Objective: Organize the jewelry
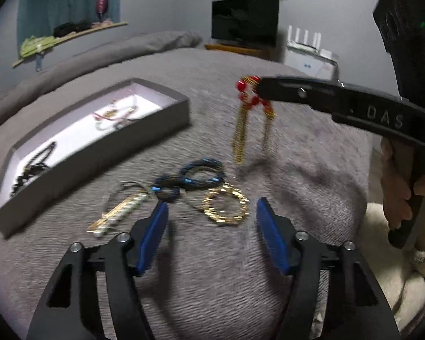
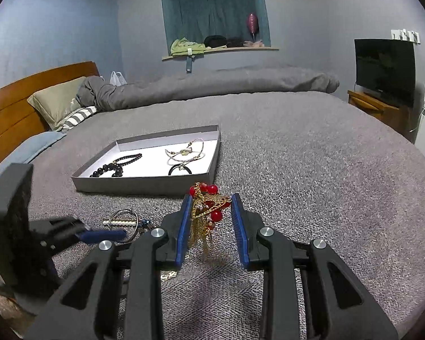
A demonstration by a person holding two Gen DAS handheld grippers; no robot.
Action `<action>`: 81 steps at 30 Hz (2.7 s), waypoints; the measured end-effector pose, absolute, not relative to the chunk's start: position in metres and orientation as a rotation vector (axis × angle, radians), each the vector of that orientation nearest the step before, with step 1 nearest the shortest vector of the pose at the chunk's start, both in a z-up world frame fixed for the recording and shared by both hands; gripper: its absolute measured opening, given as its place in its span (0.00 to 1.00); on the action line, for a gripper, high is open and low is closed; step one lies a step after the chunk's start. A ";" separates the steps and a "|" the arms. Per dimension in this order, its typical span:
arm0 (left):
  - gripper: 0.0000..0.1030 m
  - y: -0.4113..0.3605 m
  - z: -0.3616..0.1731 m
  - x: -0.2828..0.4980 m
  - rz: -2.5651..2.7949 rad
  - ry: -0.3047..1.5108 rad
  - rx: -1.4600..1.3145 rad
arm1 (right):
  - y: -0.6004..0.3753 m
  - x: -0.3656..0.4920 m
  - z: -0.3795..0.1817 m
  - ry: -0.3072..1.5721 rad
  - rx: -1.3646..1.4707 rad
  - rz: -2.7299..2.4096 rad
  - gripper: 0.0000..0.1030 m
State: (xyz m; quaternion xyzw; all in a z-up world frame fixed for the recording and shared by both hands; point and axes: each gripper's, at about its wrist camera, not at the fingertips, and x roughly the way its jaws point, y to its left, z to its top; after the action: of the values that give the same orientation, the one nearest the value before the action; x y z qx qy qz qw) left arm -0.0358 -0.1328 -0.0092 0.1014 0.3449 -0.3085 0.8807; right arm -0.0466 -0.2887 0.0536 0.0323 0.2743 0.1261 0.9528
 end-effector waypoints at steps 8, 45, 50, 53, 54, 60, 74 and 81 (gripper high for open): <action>0.51 -0.155 -0.022 -0.031 -0.585 0.756 0.264 | -0.289 -0.045 0.048 0.577 0.078 0.267 0.27; 0.38 -0.055 0.071 0.010 -0.378 0.619 0.110 | -0.238 0.006 0.109 0.483 0.016 0.317 0.27; 0.38 -0.023 0.084 0.039 -0.293 0.602 0.085 | -0.215 0.031 0.109 0.496 -0.002 0.345 0.27; 0.38 -0.007 0.086 0.064 -0.248 0.609 0.088 | -0.199 0.051 0.102 0.527 -0.014 0.365 0.27; 0.38 -0.002 0.086 0.074 -0.238 0.617 0.084 | -0.195 0.056 0.099 0.536 -0.017 0.369 0.27; 0.38 0.011 0.073 0.127 -0.197 0.693 0.090 | -0.172 0.088 0.073 0.614 -0.029 0.398 0.27; 0.38 0.032 0.021 0.193 -0.117 0.931 0.101 | -0.144 0.115 0.027 0.786 -0.099 0.453 0.27; 0.38 0.032 0.013 0.203 -0.083 0.967 0.126 | -0.141 0.118 0.023 0.809 -0.103 0.451 0.27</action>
State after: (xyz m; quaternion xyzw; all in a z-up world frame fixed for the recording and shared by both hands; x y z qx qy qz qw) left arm 0.2027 0.0322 0.0131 0.0603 0.4646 -0.0401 0.8826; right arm 0.1176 -0.1409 0.0229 -0.0499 0.3898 0.2177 0.8934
